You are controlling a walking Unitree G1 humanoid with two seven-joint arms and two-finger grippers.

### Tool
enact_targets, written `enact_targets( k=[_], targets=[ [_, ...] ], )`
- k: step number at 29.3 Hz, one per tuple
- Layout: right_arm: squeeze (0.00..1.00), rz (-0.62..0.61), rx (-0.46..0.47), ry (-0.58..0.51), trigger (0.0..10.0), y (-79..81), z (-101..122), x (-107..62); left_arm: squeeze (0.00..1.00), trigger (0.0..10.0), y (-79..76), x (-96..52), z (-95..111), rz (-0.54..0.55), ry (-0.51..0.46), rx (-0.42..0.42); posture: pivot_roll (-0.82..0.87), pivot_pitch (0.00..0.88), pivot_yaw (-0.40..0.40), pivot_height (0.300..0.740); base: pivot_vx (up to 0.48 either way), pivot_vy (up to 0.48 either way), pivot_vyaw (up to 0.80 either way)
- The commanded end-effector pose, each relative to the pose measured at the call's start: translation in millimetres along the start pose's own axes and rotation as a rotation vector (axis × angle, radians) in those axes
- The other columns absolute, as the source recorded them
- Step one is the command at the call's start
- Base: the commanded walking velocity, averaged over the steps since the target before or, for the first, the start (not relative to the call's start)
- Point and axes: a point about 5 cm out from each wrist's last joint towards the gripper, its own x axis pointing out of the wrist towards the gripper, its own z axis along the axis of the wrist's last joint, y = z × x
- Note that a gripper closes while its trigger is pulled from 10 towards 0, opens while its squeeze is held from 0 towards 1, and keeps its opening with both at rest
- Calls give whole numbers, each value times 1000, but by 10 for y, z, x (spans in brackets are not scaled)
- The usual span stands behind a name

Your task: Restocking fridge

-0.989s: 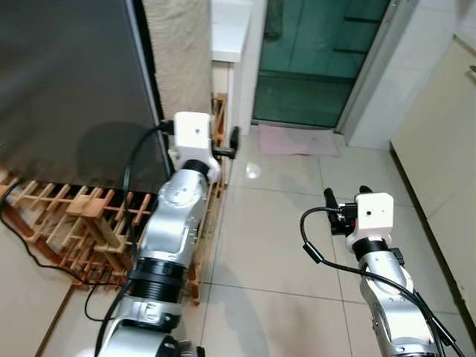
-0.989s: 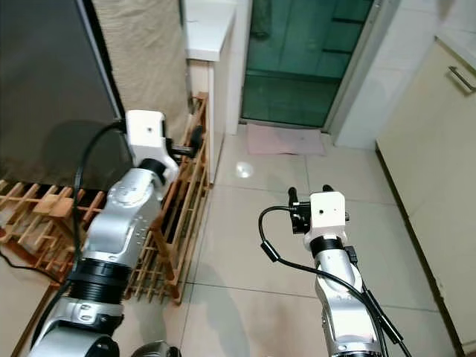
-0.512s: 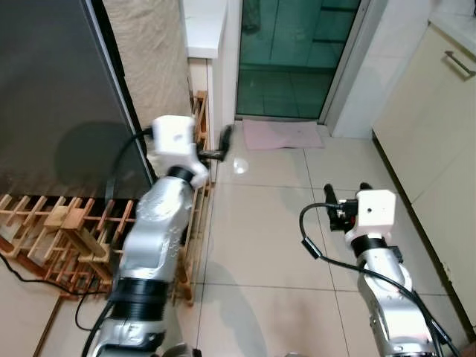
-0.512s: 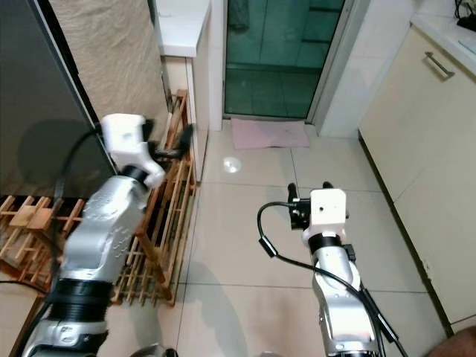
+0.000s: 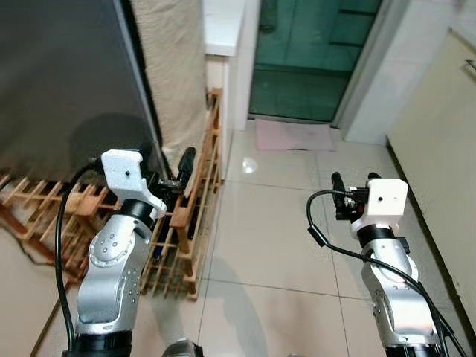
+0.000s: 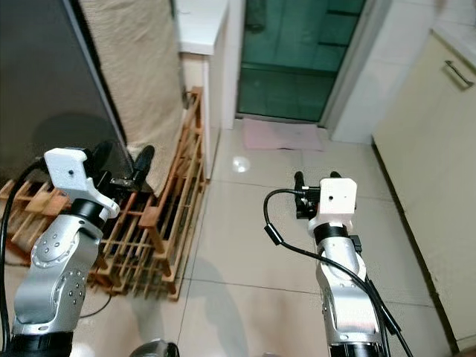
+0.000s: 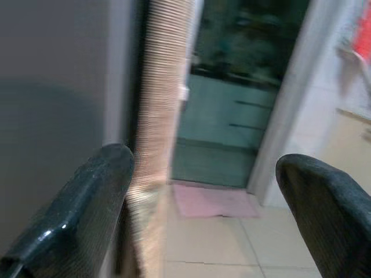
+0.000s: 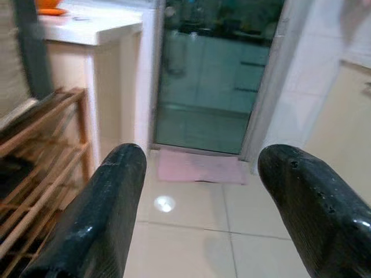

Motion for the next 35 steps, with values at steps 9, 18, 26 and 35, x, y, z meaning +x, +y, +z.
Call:
enact_targets(
  k=[9, 18, 26, 35],
  targets=[
    [0, 41, -27, 5, 10000, 17, 29, 76, 0, 10000, -69, -66, 43, 88, -15, 15, -7, 0, -45, 740, 0, -480, 773],
    [0, 50, -16, -5, 10000, 61, 36, 111, 0, 10000, -179, 120, -8, 50, 25, 71, -14, 0, -33, 740, 0, -370, 395],
    [0, 40, -17, 1, 10000, 48, -3, 97, 0, 10000, -152, 178, -18, 88, 18, 93, -28, 0, -20, 740, 99, -213, 0],
    [0, 48, -40, 4, 10000, 35, -13, 115, 0, 10000, -117, 186, -35, 158, 32, 95, -24, 0, -21, 740, 310, -362, 219]
  ],
)
